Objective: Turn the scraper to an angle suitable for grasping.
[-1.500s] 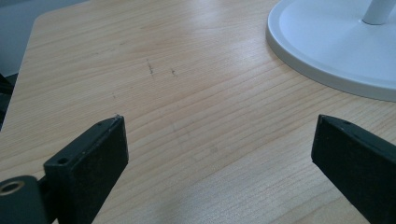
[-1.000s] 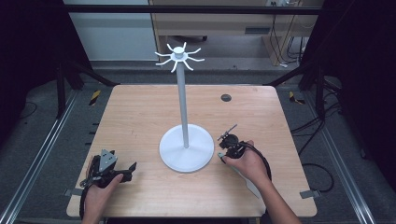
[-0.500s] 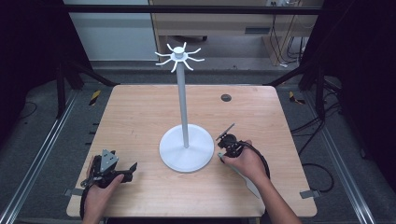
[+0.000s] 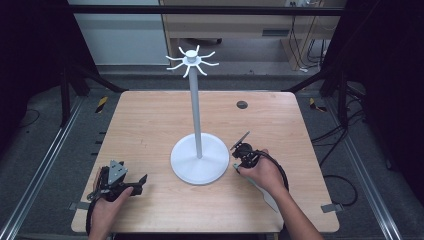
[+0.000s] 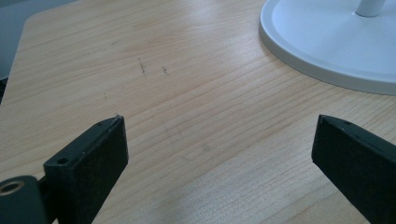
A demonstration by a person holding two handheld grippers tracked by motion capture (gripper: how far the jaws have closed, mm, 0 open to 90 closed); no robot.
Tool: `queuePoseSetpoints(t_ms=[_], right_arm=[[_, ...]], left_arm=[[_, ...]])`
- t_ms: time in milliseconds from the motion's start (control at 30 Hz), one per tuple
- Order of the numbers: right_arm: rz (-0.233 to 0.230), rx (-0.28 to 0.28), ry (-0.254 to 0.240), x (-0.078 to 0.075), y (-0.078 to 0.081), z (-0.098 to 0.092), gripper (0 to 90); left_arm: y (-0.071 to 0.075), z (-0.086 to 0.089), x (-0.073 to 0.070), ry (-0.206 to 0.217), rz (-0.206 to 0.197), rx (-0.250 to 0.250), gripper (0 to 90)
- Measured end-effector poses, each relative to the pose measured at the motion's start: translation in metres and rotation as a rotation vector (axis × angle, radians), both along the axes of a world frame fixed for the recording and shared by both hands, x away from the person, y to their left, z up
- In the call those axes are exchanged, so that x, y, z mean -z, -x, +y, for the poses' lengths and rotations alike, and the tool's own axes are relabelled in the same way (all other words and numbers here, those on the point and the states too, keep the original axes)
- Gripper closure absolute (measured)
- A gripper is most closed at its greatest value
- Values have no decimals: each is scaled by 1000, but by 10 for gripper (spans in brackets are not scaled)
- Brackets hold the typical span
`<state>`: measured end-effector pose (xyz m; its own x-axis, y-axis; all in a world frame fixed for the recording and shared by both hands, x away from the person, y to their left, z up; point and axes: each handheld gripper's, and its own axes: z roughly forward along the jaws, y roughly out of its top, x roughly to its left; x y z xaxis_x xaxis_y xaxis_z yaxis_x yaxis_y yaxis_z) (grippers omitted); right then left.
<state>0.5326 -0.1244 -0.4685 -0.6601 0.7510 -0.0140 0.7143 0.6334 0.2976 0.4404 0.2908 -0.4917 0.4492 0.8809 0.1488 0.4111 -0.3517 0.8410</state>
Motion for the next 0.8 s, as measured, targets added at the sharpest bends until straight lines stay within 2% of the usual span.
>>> queuePoseSetpoints(t_ms=[100, 167, 267, 300, 400, 433, 467, 500, 533, 633, 800], right_arm=[[6, -9, -9, 0, 1, 0, 742], [-17, -15, -18, 0, 3, -2, 744], [-27, -4, -31, -1, 4, -4, 744], [-56, 0, -50, -5, 4, -8, 745], [-74, 7, -74, -9, 6, -11, 745], [-105, 19, -94, -16, 8, -16, 745], [-105, 19, -94, -16, 8, -16, 745], [-138, 20, -119, -21, 9, -20, 745], [-138, 20, -119, -21, 9, -20, 745], [-193, 40, -167, -31, 12, -31, 745], [-228, 70, -212, -41, 14, -42, 745]], left_arm=[[0, 0, 0, -1, 1, -1, 33], [0, 0, 0, -3, 1, 0, 33], [0, 0, 0, -4, 1, 1, 33], [0, 0, 0, -2, 3, 1, 33], [0, 0, 0, -3, 3, 2, 33], [0, 0, 0, -6, 2, 2, 33], [0, -1, 0, -6, 2, 3, 33], [0, -1, 0, -6, 2, 3, 33], [0, -1, 0, -6, 2, 3, 33], [0, -1, 1, -1, 4, 2, 33], [0, 0, 0, 2, 1, -1, 33]])
